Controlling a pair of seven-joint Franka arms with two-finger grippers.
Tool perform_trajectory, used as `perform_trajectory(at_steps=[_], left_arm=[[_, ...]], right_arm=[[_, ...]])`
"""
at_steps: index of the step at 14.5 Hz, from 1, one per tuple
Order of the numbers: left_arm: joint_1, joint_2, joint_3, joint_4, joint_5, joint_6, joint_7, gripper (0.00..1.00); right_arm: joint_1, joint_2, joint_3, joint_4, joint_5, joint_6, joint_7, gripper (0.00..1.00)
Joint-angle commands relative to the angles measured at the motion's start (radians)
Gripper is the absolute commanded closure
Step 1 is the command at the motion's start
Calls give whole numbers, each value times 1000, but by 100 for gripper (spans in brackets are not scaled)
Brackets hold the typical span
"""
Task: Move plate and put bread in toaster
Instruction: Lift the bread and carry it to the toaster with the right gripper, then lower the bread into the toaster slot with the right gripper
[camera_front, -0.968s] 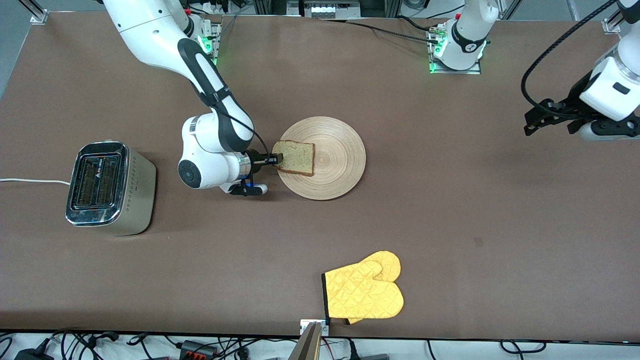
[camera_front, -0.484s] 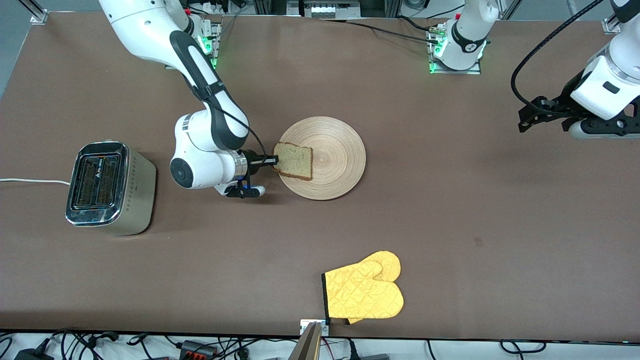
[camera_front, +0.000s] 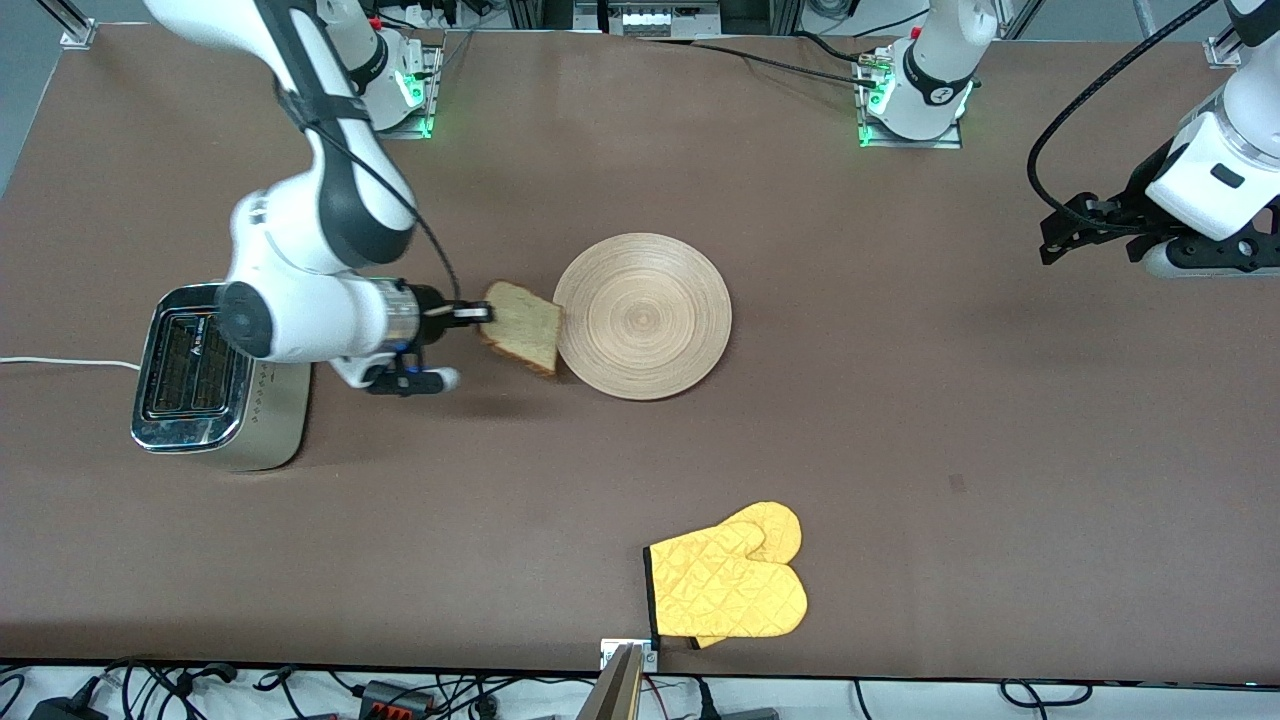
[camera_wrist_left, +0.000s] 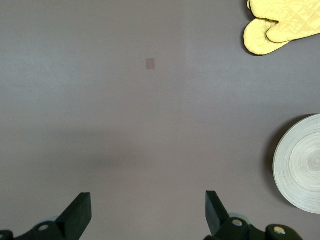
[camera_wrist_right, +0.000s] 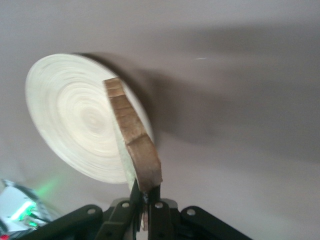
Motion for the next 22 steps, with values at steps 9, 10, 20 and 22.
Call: perform_trajectory(at_steps=[9, 10, 20, 22], left_arm=[[2, 1, -1, 15, 3, -18, 22, 0], [0, -1, -1, 15, 1, -18, 20, 0], [0, -1, -1, 15, 0, -26, 19, 0], [2, -1, -1, 15, -5, -40, 17, 0]], right_arm=[[10, -63, -198, 120, -623, -145, -103, 100], [16, -75, -196, 120, -680, -148, -108, 100], [-24, -96, -261, 120, -807, -193, -221, 100], [-52, -71, -259, 120, -774, -191, -223, 100]])
